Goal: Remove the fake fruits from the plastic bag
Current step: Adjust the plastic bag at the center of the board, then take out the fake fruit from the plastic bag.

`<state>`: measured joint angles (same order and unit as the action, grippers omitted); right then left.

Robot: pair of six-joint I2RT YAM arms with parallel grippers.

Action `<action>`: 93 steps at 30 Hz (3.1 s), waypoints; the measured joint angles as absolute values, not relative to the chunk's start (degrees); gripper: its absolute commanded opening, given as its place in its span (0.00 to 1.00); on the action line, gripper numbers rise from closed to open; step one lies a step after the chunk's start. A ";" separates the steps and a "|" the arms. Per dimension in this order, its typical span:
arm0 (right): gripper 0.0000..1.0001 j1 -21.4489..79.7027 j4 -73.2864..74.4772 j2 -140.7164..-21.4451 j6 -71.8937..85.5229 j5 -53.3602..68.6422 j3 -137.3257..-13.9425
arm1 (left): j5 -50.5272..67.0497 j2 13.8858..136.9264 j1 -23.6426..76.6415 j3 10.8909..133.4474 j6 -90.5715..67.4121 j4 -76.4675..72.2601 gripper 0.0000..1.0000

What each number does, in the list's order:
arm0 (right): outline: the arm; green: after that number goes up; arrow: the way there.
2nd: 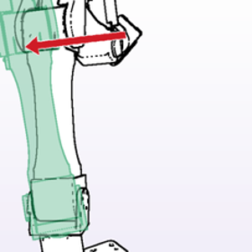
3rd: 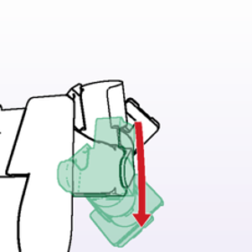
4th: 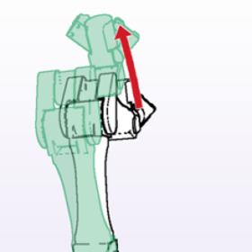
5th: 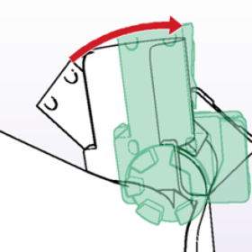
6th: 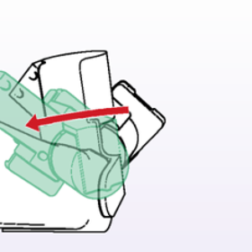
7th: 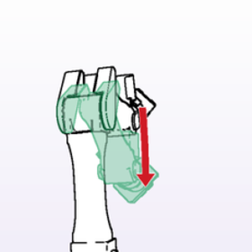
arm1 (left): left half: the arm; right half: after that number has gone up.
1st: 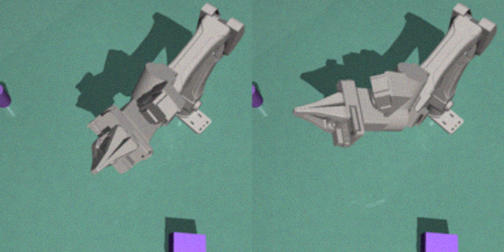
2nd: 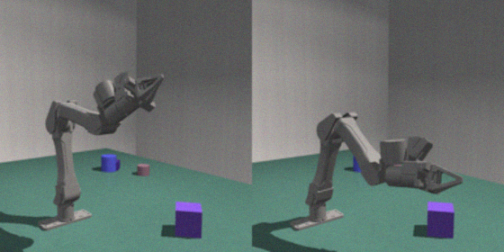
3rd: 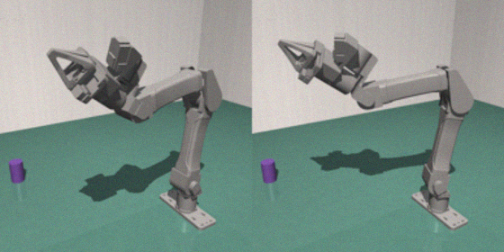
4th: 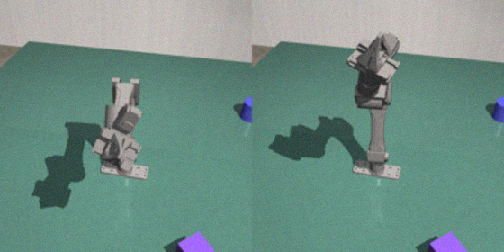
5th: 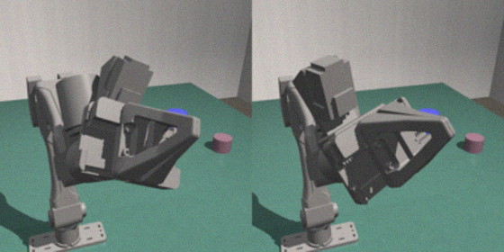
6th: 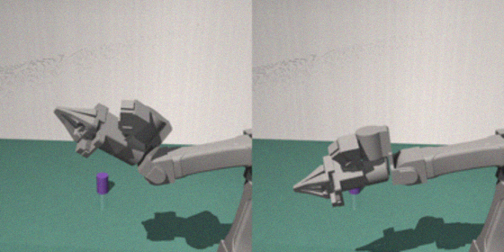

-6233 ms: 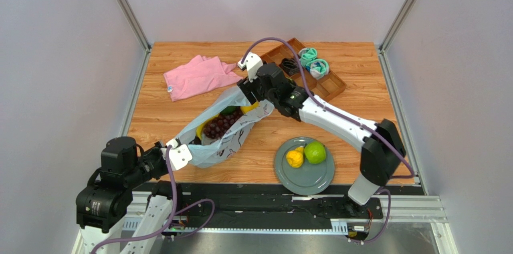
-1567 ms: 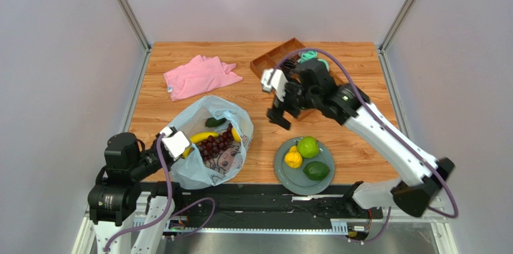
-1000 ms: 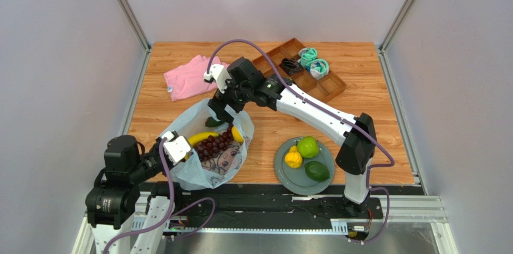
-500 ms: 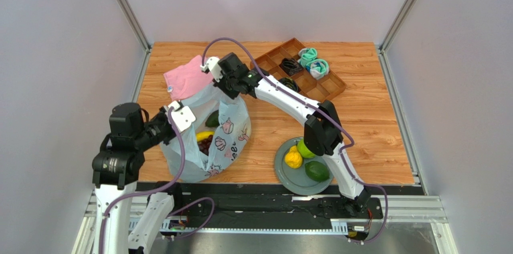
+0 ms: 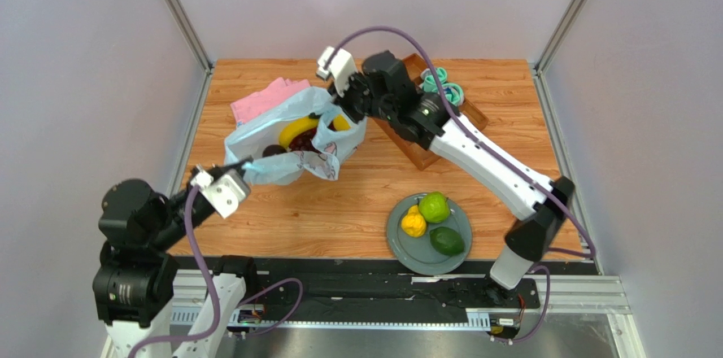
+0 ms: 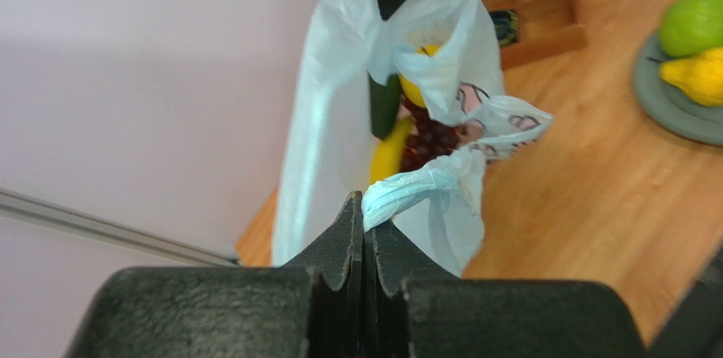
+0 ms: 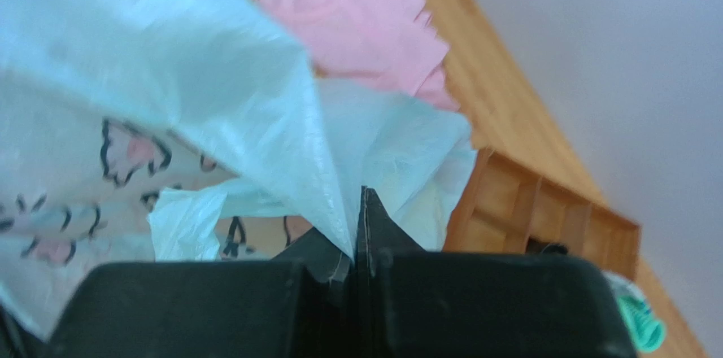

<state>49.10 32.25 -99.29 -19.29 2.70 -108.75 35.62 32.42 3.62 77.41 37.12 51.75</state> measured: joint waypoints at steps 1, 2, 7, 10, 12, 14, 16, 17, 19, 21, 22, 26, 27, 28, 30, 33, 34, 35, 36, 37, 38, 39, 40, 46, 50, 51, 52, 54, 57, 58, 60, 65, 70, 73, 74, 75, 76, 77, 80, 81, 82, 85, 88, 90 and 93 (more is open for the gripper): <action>0.04 49.10 30.92 -95.64 -19.11 3.22 -102.41 | 36.60 29.74 3.62 75.29 37.17 53.98 0.00; 0.14 49.10 31.07 -93.10 -18.96 3.57 -97.34 | 37.58 27.46 3.62 73.12 37.19 56.36 0.00; 0.52 49.10 32.45 -91.66 -17.89 3.16 -77.36 | 40.60 21.52 3.62 63.79 37.87 66.00 0.00; 0.58 49.04 35.73 -94.21 -17.58 2.33 -74.67 | 40.97 22.70 3.62 61.21 37.85 66.72 0.00; 0.60 49.04 36.71 -94.54 -17.50 1.93 -76.12 | 41.32 25.12 3.62 61.14 37.82 66.67 0.00; 0.61 49.06 37.74 -94.54 -17.28 1.76 -80.40 | 41.50 28.47 3.62 61.17 37.67 66.59 0.00; 0.62 49.45 37.50 -94.45 -17.02 1.56 -85.91 | 41.43 31.59 3.62 61.17 37.54 66.50 0.00; 0.61 49.82 37.10 -94.13 -16.95 1.48 -88.77 | 41.39 32.67 3.62 61.14 37.50 66.41 0.00; 0.51 51.44 35.66 -92.66 -16.97 1.48 -93.21 | 41.25 33.32 3.62 61.04 37.30 66.15 0.00; 0.41 53.82 34.57 -90.00 -17.32 3.07 -94.74 | 41.01 32.69 3.62 60.62 36.77 65.60 0.00; 0.34 55.07 34.57 -88.62 -17.58 4.45 -94.83 | 40.77 31.73 3.62 60.42 36.42 65.41 0.00; 0.23 59.29 34.87 -85.71 -18.61 11.79 -92.49 | 39.70 27.73 3.62 60.36 35.75 64.99 0.00; 0.21 59.75 35.09 -86.02 -18.68 12.99 -91.70 | 39.42 27.31 3.62 60.36 35.62 64.86 0.00; 0.17 59.94 35.46 -87.00 -18.63 14.02 -90.98 | 38.89 26.96 3.62 60.36 35.29 64.69 0.00; 0.15 59.70 36.51 -90.76 -18.37 15.20 -90.26 | 38.06 26.83 3.62 60.36 34.74 64.38 0.00; 0.14 59.09 37.56 -97.60 -17.41 16.34 -89.78 | 37.34 26.83 3.62 60.36 34.00 64.14 0.00; 0.14 58.92 37.80 -99.94 -16.67 16.67 -89.78 | 37.21 26.81 3.62 60.36 33.71 64.01 0.00; 0.14 58.78 37.93 -101.80 -15.94 16.80 -89.78 | 37.12 26.81 3.62 60.36 33.58 64.01 0.00; 0.15 58.72 38.15 -103.20 -15.20 16.82 -89.78 | 36.95 26.74 3.62 60.36 33.39 63.96 0.00; 0.18 58.67 38.19 -104.62 -14.15 16.80 -89.73 | 36.77 26.61 3.62 60.36 33.23 63.90 0.00; 0.23 58.65 38.09 -105.65 -13.04 16.49 -89.54 | 36.62 26.44 3.62 60.36 33.12 63.83 0.00; 0.35 58.61 37.89 -106.24 -12.10 15.90 -89.17 | 36.45 26.26 3.62 60.36 33.06 63.79 0.00; 0.41 58.57 37.89 -106.65 -11.16 15.18 -88.84 | 36.18 26.13 3.62 60.36 33.01 63.79 0.00; 0.82 57.30 35.27 -107.61 -7.22 3.62 -87.18 | 35.48 25.74 3.62 60.36 32.75 63.75 0.00; 0.87 54.59 33.91 -107.74 -7.40 -3.92 -86.19 | 35.46 25.08 3.62 60.36 32.67 63.37 0.00; 0.87 53.91 33.56 -107.74 -7.42 -5.28 -85.73 | 35.46 24.84 3.62 60.31 32.67 63.16 0.00; 0.88 53.36 33.34 -107.57 -7.44 -6.35 -85.08 | 35.46 24.62 3.62 60.25 32.64 63.02 0.00; 0.89 52.40 33.47 -106.72 -7.60 -8.08 -83.37 | 35.51 24.43 3.62 60.12 32.67 62.83 0.00; 0.89 51.83 34.06 -103.61 -8.49 -9.56 -80.05 | 35.55 24.43 3.62 59.94 32.67 62.76 0.00; 0.89 51.83 34.02 -102.04 -8.91 -9.98 -78.76 | 35.59 24.43 3.62 59.94 32.67 62.76 0.00; 0.88 51.83 34.24 -98.91 -9.54 -10.37 -76.42 | 35.92 24.43 3.62 59.92 32.67 62.76 0.00; 0.74 51.81 35.38 -91.55 -11.00 -7.88 -72.12 | 37.12 24.43 3.62 59.90 32.64 62.74 0.00; 0.59 51.66 35.53 -89.76 -11.70 0.08 -72.77 | 37.56 24.60 3.62 59.88 32.27 62.74 0.00; 0.53 52.21 36.23 -90.15 -11.97 4.51 -74.70 | 37.87 24.99 3.62 59.90 31.79 62.61 0.00; 0.51 52.51 36.29 -90.56 -12.08 5.87 -75.72 | 37.95 25.19 3.62 59.90 31.57 62.39 0.00; 0.50 52.84 36.16 -91.20 -12.23 7.05 -76.88 | 38.06 25.36 3.62 59.90 31.31 62.11 0.00; 0.50 53.08 36.12 -91.81 -12.29 7.90 -77.78 | 38.13 25.50 3.62 59.90 31.14 61.87 0.00; 0.47 53.36 36.10 -92.60 -12.29 8.88 -78.67 | 38.17 25.56 3.62 59.90 30.89 61.65 0.00; 0.47 54.00 36.18 -95.02 -12.34 11.20 -80.77 | 38.33 25.65 3.62 59.90 30.44 61.36 0.00; 0.49 54.15 36.16 -95.83 -12.36 11.70 -81.28 | 38.33 25.65 3.62 59.90 30.28 61.34 0.00; 0.52 54.30 36.18 -96.90 -12.36 12.25 -81.93 | 38.37 25.65 3.62 59.90 30.22 61.30 0.00; 0.66 54.59 36.07 -100.20 -12.08 12.58 -83.40 | 38.46 25.65 3.62 59.90 30.00 60.99 0.00; 0.78 54.63 35.86 -104.03 -11.84 11.62 -84.66 | 38.50 25.65 3.62 59.90 29.87 60.82 0.00; 0.85 54.63 35.55 -107.02 -11.77 10.07 -85.93 | 38.50 25.65 3.62 59.90 29.87 60.75 0.00; 0.91 54.61 35.27 -110.56 -11.77 6.87 -87.48 | 38.52 25.65 3.62 59.88 29.87 60.60 0.00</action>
